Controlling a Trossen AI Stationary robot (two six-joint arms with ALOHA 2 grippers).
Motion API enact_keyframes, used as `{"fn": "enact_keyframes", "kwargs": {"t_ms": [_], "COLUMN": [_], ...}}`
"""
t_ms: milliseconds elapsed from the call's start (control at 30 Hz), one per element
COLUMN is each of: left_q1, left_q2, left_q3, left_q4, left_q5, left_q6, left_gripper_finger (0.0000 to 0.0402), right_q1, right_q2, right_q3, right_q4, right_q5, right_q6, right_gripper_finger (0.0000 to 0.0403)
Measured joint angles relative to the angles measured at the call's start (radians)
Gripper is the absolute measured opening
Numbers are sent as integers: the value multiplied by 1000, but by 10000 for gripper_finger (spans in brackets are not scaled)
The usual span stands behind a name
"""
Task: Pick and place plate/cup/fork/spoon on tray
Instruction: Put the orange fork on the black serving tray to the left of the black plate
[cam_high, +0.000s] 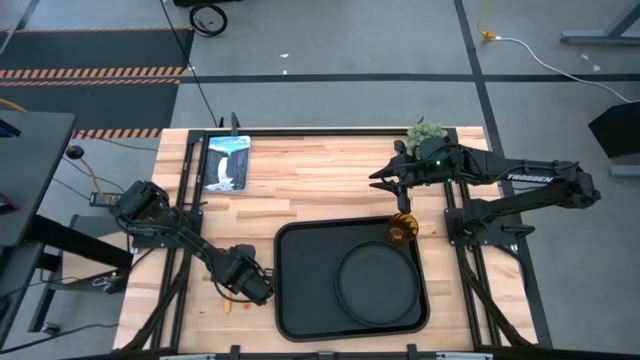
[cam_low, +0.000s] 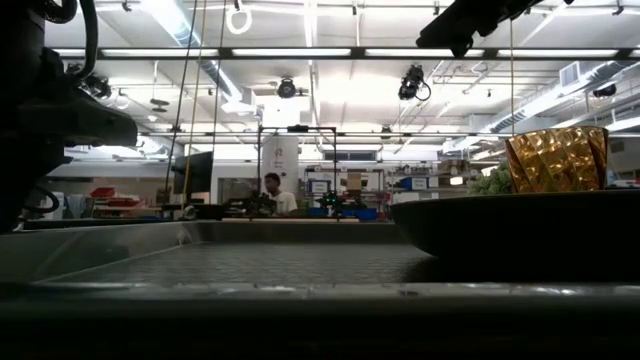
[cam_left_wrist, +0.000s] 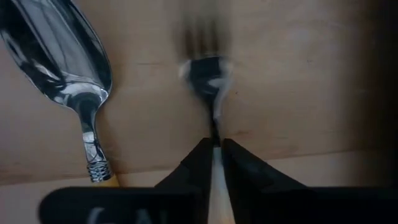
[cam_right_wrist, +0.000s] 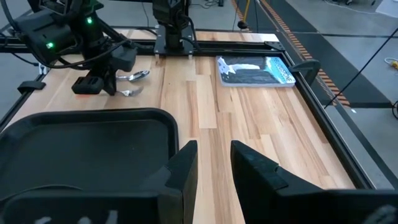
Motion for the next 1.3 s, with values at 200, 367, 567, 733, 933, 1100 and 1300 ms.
{"fn": "enact_keyframes", "kwargs": {"t_ms": [200, 367, 567, 733, 933, 1100, 1300], "left_q1": [0, 6, 13, 18, 22, 22, 22], "left_q2": [0, -7, -27, -43, -44, -41, 1], "left_q3": [0, 8, 38, 75, 124, 144, 144], "left_q4": [-15, -31, -72, -71, -31, 68, 230], "left_q5": [-1, -1, -11, -72, -174, -236, -272], "left_q6": [1, 17, 39, 43, 43, 40, 45], "left_gripper_finger": [10, 21, 15, 20, 18, 19, 17], "right_q1": [0, 0, 0, 0, 0, 0, 0], "right_q2": [0, 0, 0, 0, 0, 0, 0], "right_q3": [0, 0, 0, 0, 0, 0, 0], "right_q4": [0, 0, -1, -1, -1, -1, -1], "right_q5": [0, 0, 0, 0, 0, -4, -7], "right_q6": [0, 0, 0, 0, -2, -9, -25], "right_gripper_finger": [103, 103, 103, 103, 103, 103, 103]}}
